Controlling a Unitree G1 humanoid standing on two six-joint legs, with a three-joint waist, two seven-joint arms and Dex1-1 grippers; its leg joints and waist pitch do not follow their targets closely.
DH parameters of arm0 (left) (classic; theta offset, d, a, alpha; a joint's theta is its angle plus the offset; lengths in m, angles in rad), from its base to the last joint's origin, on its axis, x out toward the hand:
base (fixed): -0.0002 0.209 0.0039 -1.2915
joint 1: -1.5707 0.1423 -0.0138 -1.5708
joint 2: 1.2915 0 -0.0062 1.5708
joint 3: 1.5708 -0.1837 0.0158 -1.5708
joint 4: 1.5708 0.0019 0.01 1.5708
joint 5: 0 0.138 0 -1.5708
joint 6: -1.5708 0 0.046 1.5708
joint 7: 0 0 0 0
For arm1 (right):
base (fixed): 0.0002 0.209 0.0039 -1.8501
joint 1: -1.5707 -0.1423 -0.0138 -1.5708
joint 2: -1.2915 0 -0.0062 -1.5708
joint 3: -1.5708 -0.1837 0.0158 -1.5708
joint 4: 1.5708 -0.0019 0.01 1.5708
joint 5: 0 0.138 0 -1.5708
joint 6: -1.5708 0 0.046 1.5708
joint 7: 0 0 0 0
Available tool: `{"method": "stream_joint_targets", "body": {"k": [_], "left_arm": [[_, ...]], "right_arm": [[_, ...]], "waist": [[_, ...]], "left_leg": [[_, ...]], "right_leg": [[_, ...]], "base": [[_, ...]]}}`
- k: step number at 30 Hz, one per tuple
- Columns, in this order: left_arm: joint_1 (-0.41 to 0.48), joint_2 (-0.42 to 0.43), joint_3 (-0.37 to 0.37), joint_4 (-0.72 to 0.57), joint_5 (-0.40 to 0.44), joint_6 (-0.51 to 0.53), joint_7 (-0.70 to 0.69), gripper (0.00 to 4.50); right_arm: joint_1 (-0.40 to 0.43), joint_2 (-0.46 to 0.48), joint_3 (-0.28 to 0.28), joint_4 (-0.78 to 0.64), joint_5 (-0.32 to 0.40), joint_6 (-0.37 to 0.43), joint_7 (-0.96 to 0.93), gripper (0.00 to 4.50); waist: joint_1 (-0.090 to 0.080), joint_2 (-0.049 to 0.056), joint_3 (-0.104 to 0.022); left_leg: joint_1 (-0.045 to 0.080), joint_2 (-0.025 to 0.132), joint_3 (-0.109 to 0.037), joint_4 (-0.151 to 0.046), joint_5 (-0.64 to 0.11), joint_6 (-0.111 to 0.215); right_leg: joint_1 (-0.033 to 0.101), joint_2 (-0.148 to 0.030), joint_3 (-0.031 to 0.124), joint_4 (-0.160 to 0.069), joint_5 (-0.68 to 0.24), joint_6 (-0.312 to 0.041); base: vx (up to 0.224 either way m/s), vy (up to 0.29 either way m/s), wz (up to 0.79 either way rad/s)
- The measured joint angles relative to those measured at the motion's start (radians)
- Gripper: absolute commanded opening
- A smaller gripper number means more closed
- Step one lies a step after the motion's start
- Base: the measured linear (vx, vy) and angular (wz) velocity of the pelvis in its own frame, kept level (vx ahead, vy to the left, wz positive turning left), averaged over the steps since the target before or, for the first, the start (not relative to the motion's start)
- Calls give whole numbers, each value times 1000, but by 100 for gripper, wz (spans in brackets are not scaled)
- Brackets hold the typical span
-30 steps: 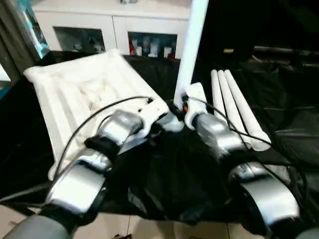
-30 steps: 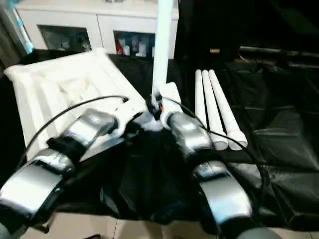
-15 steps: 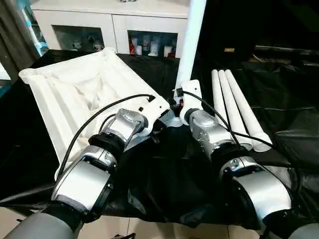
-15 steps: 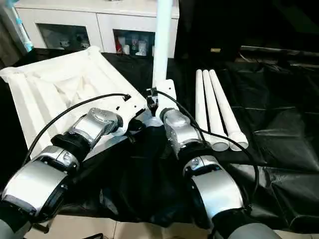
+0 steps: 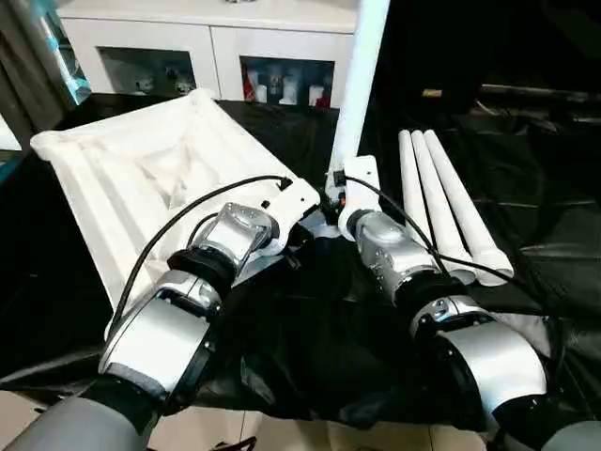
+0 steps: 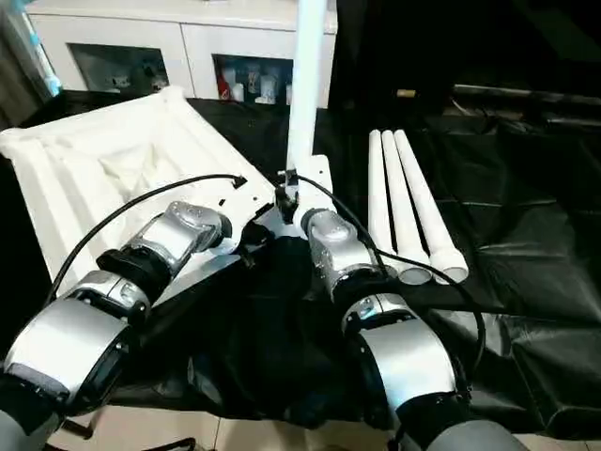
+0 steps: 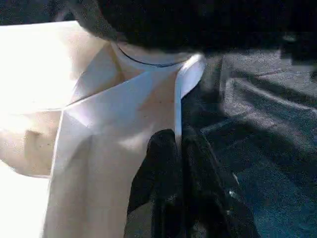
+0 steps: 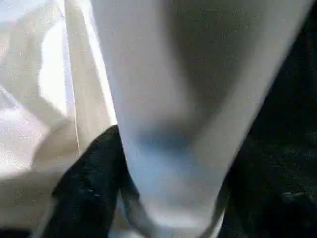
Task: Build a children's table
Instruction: Rotate leg to tighten
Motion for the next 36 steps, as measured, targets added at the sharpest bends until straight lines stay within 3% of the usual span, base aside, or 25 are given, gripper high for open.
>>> {"method": "stream_joint_targets", "body": {"k": [3, 6, 10, 17, 21, 28, 36], "left_arm": [[0, 14, 0, 0, 0, -31, -17, 0], [3, 40, 0, -5, 0, -72, -55, 0], [33, 69, -1, -50, -1, -121, -118, 0], [124, 122, -5, -150, -31, -226, -315, 0], [166, 154, -27, -213, -40, -251, -420, 0], [219, 177, -44, -273, -41, -298, -523, 0], [239, 177, -42, -299, -41, -307, -538, 0]], "right_arm": [[1, -1, -20, 10, 16, -22, 51, 368], [1, -13, -18, 6, 14, -44, 121, 388], [35, -59, 26, -48, -10, -56, 236, 401], [198, -198, 110, -326, -2, -6, 579, 401], [294, -284, 165, -497, 25, 47, 747, 401], [395, -377, 204, -707, 53, 131, 901, 401], [426, -400, 207, -776, 61, 180, 919, 401]], "waist": [[0, 2, 2], [2, 3, 3], [11, 4, 4], [60, 13, 9], [82, 16, 10], [83, 18, 9], [81, 22, 8]], "left_leg": [[-4, 0, 0, 0, 0, 0], [-18, 0, 0, 2, 4, 6], [-24, 1, 0, 4, 3, 10], [-32, 6, -1, 14, 1, 13], [-32, 15, 10, 21, 2, 14], [-29, 18, 17, 22, 6, 9], [-29, 18, 17, 22, 7, 8]], "right_leg": [[-4, 0, 0, 1, 0, 0], [-18, 0, 0, 4, 1, 1], [-21, -1, -4, 4, 1, 2], [-22, -2, -12, 7, 1, 2], [-21, -3, -15, 13, 1, 1], [-18, -7, -16, 17, 2, 2], [-18, -8, -17, 17, 4, 3]], "base": [[0, 0, 0], [0, 0, 0], [0, 0, 0], [0, 0, 0], [0, 0, 0], [0, 0, 0], [0, 0, 0]]}}
